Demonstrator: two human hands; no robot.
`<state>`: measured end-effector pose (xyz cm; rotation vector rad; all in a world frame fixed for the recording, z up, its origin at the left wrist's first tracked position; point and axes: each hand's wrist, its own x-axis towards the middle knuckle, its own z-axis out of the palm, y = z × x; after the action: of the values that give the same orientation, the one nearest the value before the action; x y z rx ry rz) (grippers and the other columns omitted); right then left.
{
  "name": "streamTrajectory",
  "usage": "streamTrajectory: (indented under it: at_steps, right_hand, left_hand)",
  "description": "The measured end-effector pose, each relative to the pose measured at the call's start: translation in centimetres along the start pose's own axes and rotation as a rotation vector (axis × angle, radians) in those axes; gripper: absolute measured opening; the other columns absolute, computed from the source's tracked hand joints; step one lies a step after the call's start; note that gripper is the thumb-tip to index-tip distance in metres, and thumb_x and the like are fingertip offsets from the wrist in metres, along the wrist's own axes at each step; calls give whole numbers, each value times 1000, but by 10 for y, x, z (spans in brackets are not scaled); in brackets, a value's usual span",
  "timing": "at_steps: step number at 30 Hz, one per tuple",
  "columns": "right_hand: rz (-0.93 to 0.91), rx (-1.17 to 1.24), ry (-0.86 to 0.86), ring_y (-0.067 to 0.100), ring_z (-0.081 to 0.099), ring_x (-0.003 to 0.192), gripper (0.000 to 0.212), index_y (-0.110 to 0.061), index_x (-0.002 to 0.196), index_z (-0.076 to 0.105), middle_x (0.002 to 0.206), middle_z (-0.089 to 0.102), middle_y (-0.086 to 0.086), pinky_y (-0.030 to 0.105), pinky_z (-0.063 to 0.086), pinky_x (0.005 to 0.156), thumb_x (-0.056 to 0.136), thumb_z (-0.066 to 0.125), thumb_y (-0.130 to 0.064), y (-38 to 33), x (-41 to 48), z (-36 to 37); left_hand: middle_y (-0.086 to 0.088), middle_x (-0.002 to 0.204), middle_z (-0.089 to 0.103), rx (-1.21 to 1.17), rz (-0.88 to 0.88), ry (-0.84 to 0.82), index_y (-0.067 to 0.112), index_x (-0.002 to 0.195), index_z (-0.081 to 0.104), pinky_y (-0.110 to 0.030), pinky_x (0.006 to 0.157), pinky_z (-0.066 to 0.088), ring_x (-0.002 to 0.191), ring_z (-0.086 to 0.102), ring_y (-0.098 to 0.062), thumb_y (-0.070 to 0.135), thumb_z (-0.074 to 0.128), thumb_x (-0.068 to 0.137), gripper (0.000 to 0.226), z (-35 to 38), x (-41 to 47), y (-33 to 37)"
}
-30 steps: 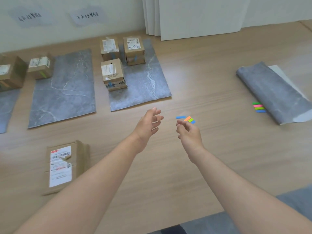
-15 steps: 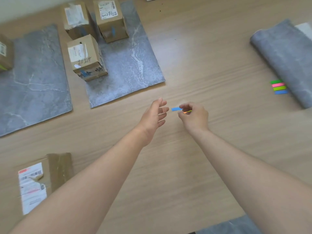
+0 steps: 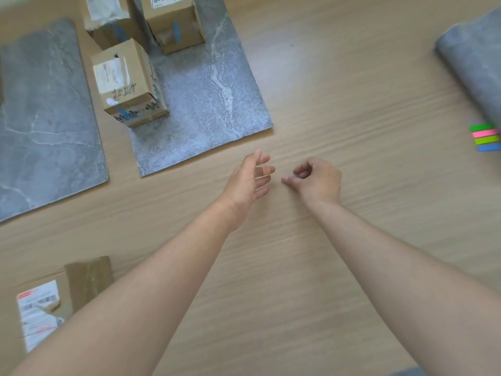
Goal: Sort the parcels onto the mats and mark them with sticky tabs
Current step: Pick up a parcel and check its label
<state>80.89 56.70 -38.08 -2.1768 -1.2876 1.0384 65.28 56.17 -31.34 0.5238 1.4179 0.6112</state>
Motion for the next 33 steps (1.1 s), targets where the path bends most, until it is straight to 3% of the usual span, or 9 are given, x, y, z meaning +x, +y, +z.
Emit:
streamTrajectory:
  at_steps: [3,8,15,21,28,33]
  right_hand:
    - [5,-11,-3,11,65,70,27,-27,73,66,68,64,-10,23,49,72,70,92,-30,0,2,0]
    - [-10,-2,-25,0,59,62,11,-22,81,75,71,69,-10,18,49,76,79,86,-24,2,2,-7]
    - [-66,-27,-113,9,68,80,3,-22,87,80,83,76,-8,22,50,82,85,80,-25,1,3,-17]
    - [-67,-21,-152,6,65,74,7,-23,87,80,82,75,-8,21,51,80,82,84,-25,3,6,-18]
    - [-125,-87,-191,4,64,73,7,-23,82,78,77,73,-8,9,41,64,83,83,-28,3,9,-19]
    - [-166,-175,-230,11,67,80,6,-25,81,74,77,70,-8,27,53,80,85,77,-23,-1,10,-25]
  left_hand:
    - [-6,127,66,-6,-4,-2,22,131,60,-43,110,44,122,59,-22,52,38,103,47,-2,3,0]
    - [-8,125,68,-9,-11,-9,22,130,60,-43,109,46,120,62,-24,53,37,103,47,-2,5,0]
    - [-10,122,70,-1,-27,-22,20,133,59,-43,106,49,116,65,-25,53,37,103,50,5,8,1]
    - [-11,122,70,-9,-50,-1,19,132,59,-43,105,49,115,66,-26,53,37,103,50,10,10,-1]
    - [-11,122,70,-7,-38,9,19,133,59,-43,104,50,115,66,-27,53,37,103,50,11,10,0]
    - [-11,122,70,-4,-39,18,19,132,59,-43,104,50,116,65,-28,52,36,103,49,11,11,0]
